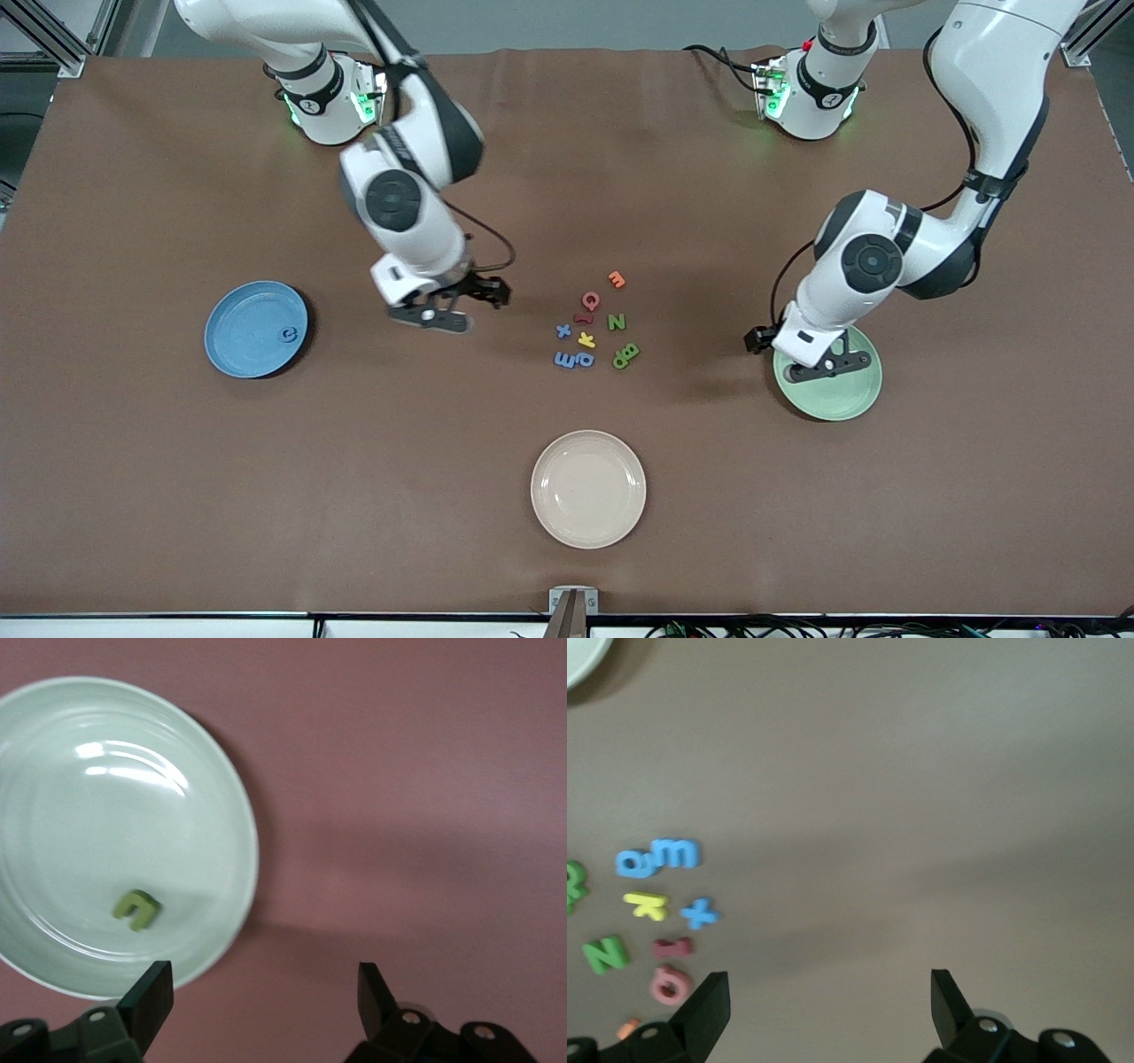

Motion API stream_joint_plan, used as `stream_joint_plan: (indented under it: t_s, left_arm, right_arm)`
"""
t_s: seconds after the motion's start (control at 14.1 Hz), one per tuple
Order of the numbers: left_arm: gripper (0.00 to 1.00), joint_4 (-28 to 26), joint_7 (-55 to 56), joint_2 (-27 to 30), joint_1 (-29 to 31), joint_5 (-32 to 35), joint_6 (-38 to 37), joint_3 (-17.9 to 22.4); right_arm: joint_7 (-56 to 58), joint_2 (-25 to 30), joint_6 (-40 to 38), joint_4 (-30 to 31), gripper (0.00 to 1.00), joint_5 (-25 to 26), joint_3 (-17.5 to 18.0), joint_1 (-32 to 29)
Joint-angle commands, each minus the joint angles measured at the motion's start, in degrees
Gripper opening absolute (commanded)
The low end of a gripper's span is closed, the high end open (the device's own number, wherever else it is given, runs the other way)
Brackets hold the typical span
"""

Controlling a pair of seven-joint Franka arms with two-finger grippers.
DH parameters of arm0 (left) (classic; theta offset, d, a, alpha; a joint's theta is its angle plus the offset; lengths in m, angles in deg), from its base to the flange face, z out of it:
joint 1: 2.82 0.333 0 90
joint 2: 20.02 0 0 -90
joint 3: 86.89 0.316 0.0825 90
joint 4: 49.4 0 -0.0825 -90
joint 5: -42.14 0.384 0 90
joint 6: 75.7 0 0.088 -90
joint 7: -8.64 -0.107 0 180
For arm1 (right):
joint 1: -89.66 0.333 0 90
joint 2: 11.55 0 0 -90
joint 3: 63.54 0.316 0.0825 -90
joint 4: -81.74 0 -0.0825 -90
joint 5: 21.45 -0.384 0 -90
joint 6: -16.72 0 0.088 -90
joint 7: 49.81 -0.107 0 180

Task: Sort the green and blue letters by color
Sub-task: 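Return the left gripper and the right gripper to the letter pile, then grasp the blue x with the right gripper while the left gripper grasps the green N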

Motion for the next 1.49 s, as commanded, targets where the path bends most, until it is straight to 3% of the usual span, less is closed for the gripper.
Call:
stream_joint_plan:
  t_s: [0.0,0.28,0.43,0.64,1.42]
  left_arm:
    - [0.96,0.0,4.2,0.5,-1.0,0.6,-0.1,-2.5]
    - [0.99,2.6,12.1,-2.2,-8.6,0.7,-0.1,-2.5]
    - [0.99,4.2,15.3,-4.0,-11.5,0.8,-0.1,-2.5]
    - [0.99,6.0,18.4,-6.2,-14.2,0.9,0.0,-2.4]
    - [0.99,12.2,21.4,-13.8,-18.0,3.1,1.1,-1.9]
  right_arm:
    - [-5.7,-11.6,-1.1,-13.3,1.0,0.3,-0.9,3.2]
    - [-6.4,-18.8,0.9,-18.5,1.0,0.5,-0.9,7.3]
    - [-6.2,-21.1,3.6,-19.1,0.9,0.7,-1.1,8.4]
    - [-5.9,-21.8,3.9,-19.3,0.72,1.5,-1.1,8.0]
    - [-5.8,-23.7,4.1,-20.7,0.6,3.3,-1.1,7.6]
